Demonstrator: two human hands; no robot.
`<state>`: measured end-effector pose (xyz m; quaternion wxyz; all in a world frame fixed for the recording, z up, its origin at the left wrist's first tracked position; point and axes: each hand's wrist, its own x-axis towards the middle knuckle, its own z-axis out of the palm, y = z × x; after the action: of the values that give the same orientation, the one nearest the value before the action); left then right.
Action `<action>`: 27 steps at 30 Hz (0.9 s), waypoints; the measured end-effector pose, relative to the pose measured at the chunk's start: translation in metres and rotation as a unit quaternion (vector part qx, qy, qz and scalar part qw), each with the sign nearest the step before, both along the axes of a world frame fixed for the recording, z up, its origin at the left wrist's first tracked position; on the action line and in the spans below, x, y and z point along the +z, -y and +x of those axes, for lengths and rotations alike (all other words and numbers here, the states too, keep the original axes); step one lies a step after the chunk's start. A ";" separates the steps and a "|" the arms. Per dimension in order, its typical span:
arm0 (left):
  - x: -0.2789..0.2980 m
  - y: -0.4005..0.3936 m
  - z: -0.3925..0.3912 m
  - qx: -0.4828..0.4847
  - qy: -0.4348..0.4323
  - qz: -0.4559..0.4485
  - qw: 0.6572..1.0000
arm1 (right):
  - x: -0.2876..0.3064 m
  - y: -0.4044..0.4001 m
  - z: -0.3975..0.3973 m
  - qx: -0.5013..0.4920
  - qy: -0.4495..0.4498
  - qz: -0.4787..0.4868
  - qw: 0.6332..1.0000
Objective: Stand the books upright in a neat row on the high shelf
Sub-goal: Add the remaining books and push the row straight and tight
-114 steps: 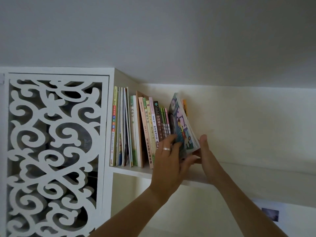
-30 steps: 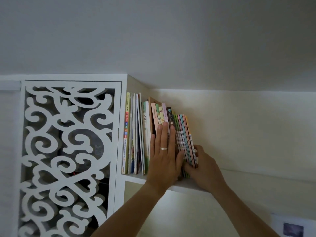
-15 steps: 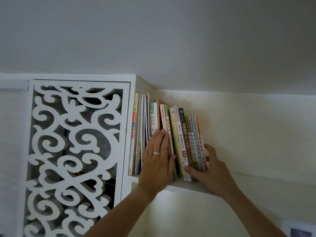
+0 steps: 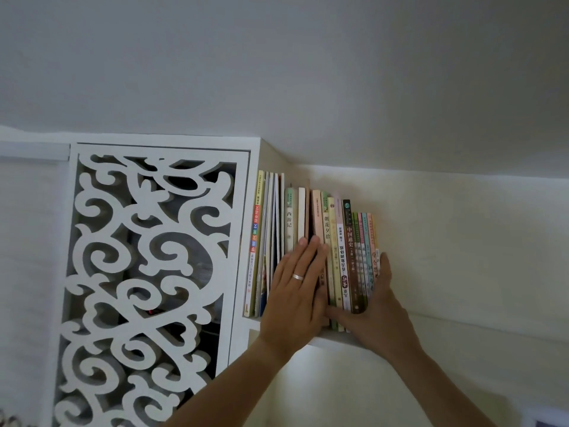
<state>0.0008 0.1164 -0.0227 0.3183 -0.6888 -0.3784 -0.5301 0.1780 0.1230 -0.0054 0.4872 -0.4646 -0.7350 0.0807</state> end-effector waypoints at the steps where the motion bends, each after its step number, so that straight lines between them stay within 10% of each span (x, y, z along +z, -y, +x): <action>1: -0.001 0.000 0.000 -0.022 0.009 0.005 1.000 | -0.001 -0.001 -0.003 -0.017 0.002 0.000 1.000; 11: -0.003 0.001 -0.003 -0.125 -0.030 -0.002 0.992 | -0.006 -0.003 -0.001 0.004 -0.011 0.032 0.999; 18: -0.004 0.020 0.031 -0.113 0.204 0.013 0.972 | -0.010 -0.014 -0.003 -0.011 -0.018 0.019 1.000; 27: -0.001 0.014 0.060 -0.079 0.341 -0.259 0.900 | -0.012 -0.010 -0.001 -0.033 0.013 0.035 0.999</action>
<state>0.0604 0.1028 -0.0235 -0.0629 -0.5514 -0.5319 -0.6396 0.1768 0.1330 -0.0176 0.4963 -0.4722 -0.7278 0.0325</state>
